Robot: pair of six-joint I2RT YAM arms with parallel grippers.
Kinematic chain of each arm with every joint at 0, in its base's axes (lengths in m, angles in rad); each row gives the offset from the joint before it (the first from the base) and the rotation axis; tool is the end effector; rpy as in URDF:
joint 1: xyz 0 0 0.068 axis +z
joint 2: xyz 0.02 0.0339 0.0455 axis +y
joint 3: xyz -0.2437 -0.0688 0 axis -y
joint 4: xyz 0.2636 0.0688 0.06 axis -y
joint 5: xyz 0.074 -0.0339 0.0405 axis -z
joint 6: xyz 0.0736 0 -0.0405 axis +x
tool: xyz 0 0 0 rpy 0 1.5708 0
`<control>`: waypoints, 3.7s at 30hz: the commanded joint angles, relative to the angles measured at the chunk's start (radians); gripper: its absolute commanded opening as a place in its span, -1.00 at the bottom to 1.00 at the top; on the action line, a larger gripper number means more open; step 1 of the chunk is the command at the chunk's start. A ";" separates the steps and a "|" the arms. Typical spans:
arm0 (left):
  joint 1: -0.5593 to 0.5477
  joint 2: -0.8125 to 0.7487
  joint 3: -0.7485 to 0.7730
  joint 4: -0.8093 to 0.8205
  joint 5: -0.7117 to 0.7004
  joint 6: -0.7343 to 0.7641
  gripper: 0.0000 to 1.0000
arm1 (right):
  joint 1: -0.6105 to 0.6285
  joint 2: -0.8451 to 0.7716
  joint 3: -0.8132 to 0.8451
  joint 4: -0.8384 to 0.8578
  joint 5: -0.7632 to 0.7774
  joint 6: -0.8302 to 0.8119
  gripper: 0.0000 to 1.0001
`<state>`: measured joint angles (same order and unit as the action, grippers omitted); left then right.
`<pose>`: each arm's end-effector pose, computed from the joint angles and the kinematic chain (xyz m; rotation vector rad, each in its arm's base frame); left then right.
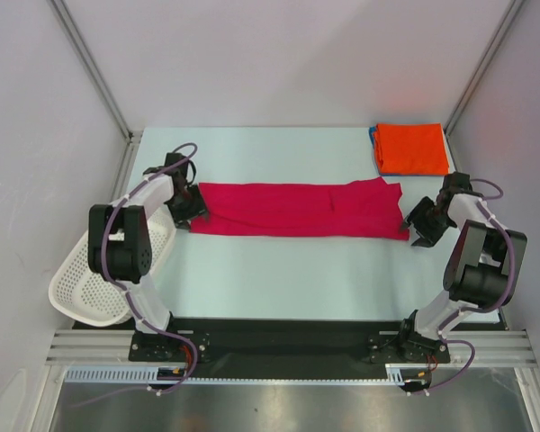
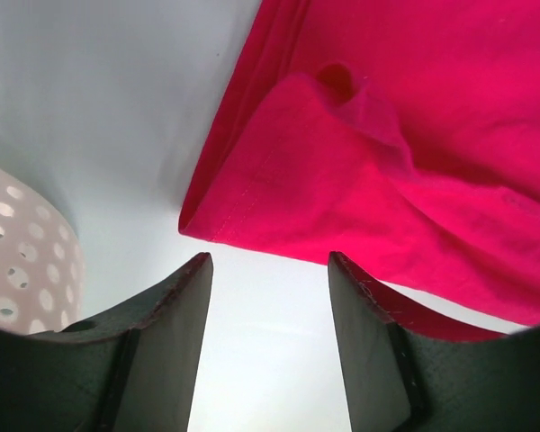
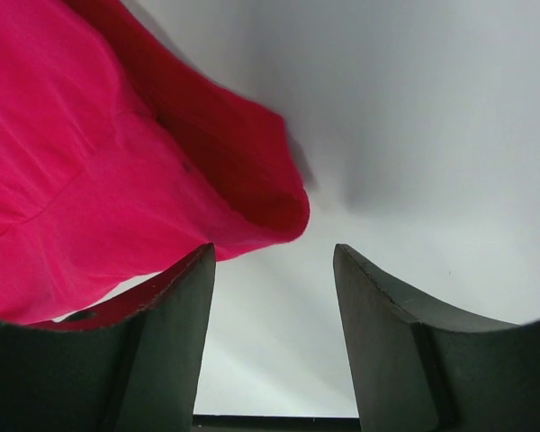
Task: Fold and stack the t-shirts
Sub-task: Fold the tshirt
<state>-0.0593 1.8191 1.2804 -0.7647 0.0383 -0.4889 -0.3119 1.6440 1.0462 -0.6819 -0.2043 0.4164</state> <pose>0.3751 -0.0251 0.1237 -0.6088 2.8255 -0.1585 0.3200 -0.0875 0.1179 0.9735 2.6742 0.3131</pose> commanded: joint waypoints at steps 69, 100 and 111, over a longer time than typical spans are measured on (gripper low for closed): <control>-0.002 -0.104 -0.276 0.024 -0.111 -0.171 -0.76 | 0.028 0.132 0.097 -0.113 0.203 -0.036 -0.82; -0.237 0.284 0.565 -0.082 0.039 0.165 -0.60 | 0.336 0.197 0.452 -0.157 0.356 0.301 0.00; -0.238 0.256 0.485 -0.087 -0.097 0.150 -0.53 | 0.461 0.378 0.564 -0.180 0.600 0.478 0.06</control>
<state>-0.3004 2.1387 1.7920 -0.8505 -0.0231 -0.3393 0.1387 1.9903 1.5528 -0.8452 0.2760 0.8131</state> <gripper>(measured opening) 0.233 0.527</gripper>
